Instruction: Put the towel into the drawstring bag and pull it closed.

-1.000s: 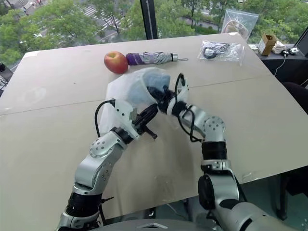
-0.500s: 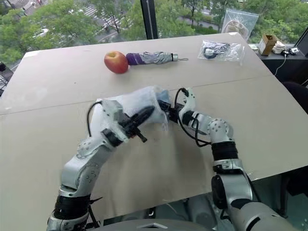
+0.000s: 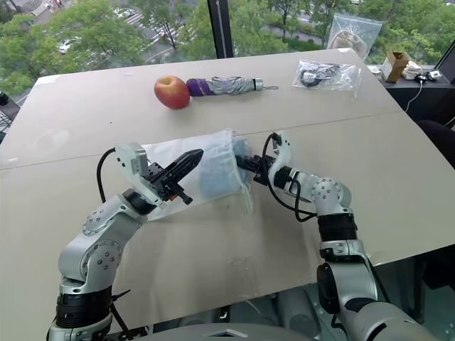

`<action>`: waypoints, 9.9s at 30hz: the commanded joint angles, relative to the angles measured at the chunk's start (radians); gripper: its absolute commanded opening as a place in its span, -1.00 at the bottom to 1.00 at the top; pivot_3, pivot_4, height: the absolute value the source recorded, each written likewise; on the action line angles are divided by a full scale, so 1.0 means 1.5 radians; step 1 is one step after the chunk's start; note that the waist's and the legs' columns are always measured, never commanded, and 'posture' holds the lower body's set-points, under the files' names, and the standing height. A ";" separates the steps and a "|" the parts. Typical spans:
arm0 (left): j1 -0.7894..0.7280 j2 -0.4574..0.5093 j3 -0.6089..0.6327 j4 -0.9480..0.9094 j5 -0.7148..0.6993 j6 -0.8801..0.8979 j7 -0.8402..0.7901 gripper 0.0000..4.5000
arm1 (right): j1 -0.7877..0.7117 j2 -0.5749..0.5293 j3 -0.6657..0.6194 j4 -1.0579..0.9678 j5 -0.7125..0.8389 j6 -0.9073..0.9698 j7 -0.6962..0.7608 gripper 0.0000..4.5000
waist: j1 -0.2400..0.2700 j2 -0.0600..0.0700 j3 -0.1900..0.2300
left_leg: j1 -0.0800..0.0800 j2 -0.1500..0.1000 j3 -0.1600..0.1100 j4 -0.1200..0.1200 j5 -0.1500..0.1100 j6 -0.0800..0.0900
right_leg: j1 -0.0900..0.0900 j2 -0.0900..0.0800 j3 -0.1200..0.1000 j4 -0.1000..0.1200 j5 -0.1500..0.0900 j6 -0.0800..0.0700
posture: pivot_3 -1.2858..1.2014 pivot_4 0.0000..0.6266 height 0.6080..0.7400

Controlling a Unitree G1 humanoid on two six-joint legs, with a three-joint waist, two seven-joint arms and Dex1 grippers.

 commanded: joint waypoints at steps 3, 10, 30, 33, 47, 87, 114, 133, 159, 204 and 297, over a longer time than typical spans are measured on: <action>-0.003 0.004 -0.001 0.001 0.001 -0.009 -0.001 -1.00 | -0.021 0.030 0.029 -0.012 -0.011 0.026 0.032 -0.96 | -0.001 0.000 0.000 | 0.000 0.000 0.000 0.000 0.000 0.000 | 0.000 0.000 0.000 0.000 0.000 0.000 | 0.03 -0.52 1.00; -0.003 0.002 -0.005 0.016 0.012 -0.017 0.002 -1.00 | -0.056 0.112 0.032 0.055 -0.030 0.031 0.025 -0.96 | -0.001 0.000 0.000 | 0.000 0.000 0.000 0.000 0.000 0.000 | 0.000 0.000 0.000 0.000 0.000 0.000 | 0.03 -0.52 1.00; -0.024 -0.035 0.038 0.134 0.248 0.128 0.320 -1.00 | -0.017 0.100 0.006 -0.018 -0.035 0.100 0.025 -0.96 | 0.003 -0.001 0.000 | 0.000 0.000 -0.002 0.000 0.000 0.000 | 0.000 -0.001 -0.002 0.000 0.000 0.000 | 0.03 -0.52 1.00; -0.050 -0.052 0.031 0.167 0.236 0.110 0.295 -1.00 | 0.003 0.098 0.012 -0.061 -0.019 0.138 0.029 -0.96 | 0.004 -0.001 -0.001 | 0.000 -0.001 -0.002 0.000 0.000 0.000 | 0.000 -0.001 -0.002 0.001 0.000 0.000 | 0.03 -0.52 1.00; 0.009 -0.037 0.049 0.184 0.149 -0.051 0.053 -1.00 | -0.075 0.205 0.007 0.134 -0.080 0.052 -0.025 -0.96 | -0.001 -0.001 -0.002 | 0.003 0.000 0.000 0.000 0.000 0.000 | 0.002 -0.001 -0.001 0.001 0.000 0.000 | 0.03 -0.52 1.00; -0.339 -0.015 -0.062 0.459 0.155 -0.151 -0.273 -1.00 | 0.052 0.032 0.143 -0.157 -0.186 -0.026 0.080 0.83 | 0.000 -0.001 -0.001 | -0.003 0.000 -0.001 -0.001 0.000 0.000 | -0.003 0.000 -0.001 0.001 0.001 -0.002 | 0.03 -0.52 1.00; 0.060 0.188 0.032 -0.057 -0.072 0.176 -0.180 -1.00 | -0.050 0.170 -0.027 0.018 -0.127 -0.063 -0.031 -0.08 | 0.006 -0.001 -0.001 | -0.001 0.001 0.000 0.000 0.000 0.000 | -0.002 0.001 0.000 0.001 0.001 -0.002 | 0.03 -0.52 1.00; 0.152 0.130 -0.046 -0.089 0.060 0.082 -0.064 -0.10 | -0.092 0.197 -0.017 0.078 -0.122 -0.128 -0.100 -1.00 | 0.000 -0.001 -0.001 | -0.001 0.000 0.001 -0.001 0.000 -0.001 | -0.003 0.000 0.001 0.001 0.001 -0.002 | 0.03 -0.52 1.00; 0.130 0.011 -0.122 0.060 0.234 -0.068 0.029 -0.99 | -0.101 0.191 -0.006 0.074 -0.119 -0.157 -0.097 -1.00 | -0.001 0.000 -0.001 | -0.001 0.000 0.002 -0.001 0.000 -0.001 | -0.003 0.000 0.001 0.001 0.001 -0.002 | 0.03 -0.52 1.00; 0.071 -0.004 0.048 0.128 0.393 -0.227 0.230 -1.00 | -0.070 -0.047 0.243 0.196 -0.553 -0.415 0.180 -0.16 | 0.003 -0.002 -0.002 | 0.001 0.000 0.002 0.000 0.001 -0.001 | -0.001 -0.001 0.001 0.002 0.002 -0.002 | 0.03 -0.52 1.00; 0.253 0.243 0.143 0.071 0.148 -0.052 -0.172 1.00 | 0.173 -0.437 0.034 -0.032 -0.345 -0.501 0.485 1.00 | 0.000 -0.001 -0.001 | 0.010 0.002 0.009 -0.001 0.001 -0.001 | 0.003 0.001 0.007 0.001 -0.001 -0.001 | 0.03 -0.52 1.00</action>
